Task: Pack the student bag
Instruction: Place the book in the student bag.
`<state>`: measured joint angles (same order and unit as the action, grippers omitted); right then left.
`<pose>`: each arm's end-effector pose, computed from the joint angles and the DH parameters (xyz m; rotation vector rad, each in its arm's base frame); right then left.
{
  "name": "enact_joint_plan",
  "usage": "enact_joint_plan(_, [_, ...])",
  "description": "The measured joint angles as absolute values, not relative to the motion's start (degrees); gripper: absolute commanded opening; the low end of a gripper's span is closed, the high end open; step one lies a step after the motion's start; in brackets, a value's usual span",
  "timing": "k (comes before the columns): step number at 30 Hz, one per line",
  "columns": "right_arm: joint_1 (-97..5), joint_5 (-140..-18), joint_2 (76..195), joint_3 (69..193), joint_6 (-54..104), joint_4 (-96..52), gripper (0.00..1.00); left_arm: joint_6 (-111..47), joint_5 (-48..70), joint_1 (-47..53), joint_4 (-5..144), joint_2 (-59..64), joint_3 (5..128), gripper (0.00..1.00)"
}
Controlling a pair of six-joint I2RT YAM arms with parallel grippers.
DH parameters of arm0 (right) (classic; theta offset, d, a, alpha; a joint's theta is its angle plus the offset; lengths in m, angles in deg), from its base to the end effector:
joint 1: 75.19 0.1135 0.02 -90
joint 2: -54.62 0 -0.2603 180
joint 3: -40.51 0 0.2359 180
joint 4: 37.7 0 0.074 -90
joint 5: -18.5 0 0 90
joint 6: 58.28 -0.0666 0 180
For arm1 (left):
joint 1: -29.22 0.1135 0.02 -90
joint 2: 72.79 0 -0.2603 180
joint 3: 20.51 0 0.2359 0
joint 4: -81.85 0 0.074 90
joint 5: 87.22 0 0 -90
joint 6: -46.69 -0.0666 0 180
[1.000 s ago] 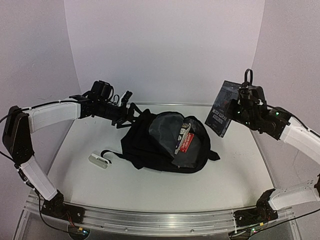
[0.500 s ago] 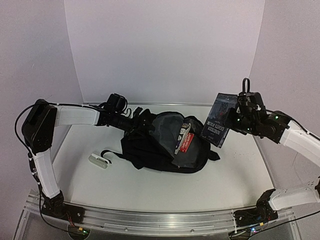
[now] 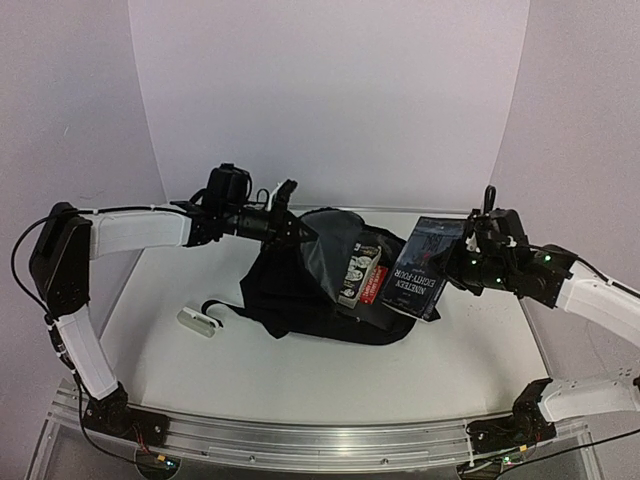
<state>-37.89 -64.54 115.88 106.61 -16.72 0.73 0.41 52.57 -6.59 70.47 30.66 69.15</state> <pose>0.2011 0.1430 0.2841 0.2906 2.2262 0.7187 0.3072 -0.2844 0.2607 0.4960 2.2439 -1.6817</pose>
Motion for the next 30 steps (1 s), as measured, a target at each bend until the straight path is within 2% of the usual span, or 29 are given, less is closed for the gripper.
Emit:
enact_joint_plan(5, [-37.9,-70.1,116.2,104.7,-20.6,-4.9,0.00,-3.0,53.6,-6.6,70.3,24.9,72.2,0.00])
enact_joint_plan(13, [-37.8,-77.0,123.7,104.6,-25.0,-20.7,0.00,-5.5,57.2,-6.6,68.6,24.4,73.8,0.00])
enact_joint_plan(21, [-36.0,-79.0,135.4,104.6,-27.4,-29.7,0.00,-6.0,58.0,-6.6,68.6,24.4,73.8,0.00])
enact_joint_plan(30, [-32.9,-79.1,141.9,101.4,-33.1,-37.3,0.00,-6.0,58.1,-6.6,68.6,24.4,73.8,0.00])
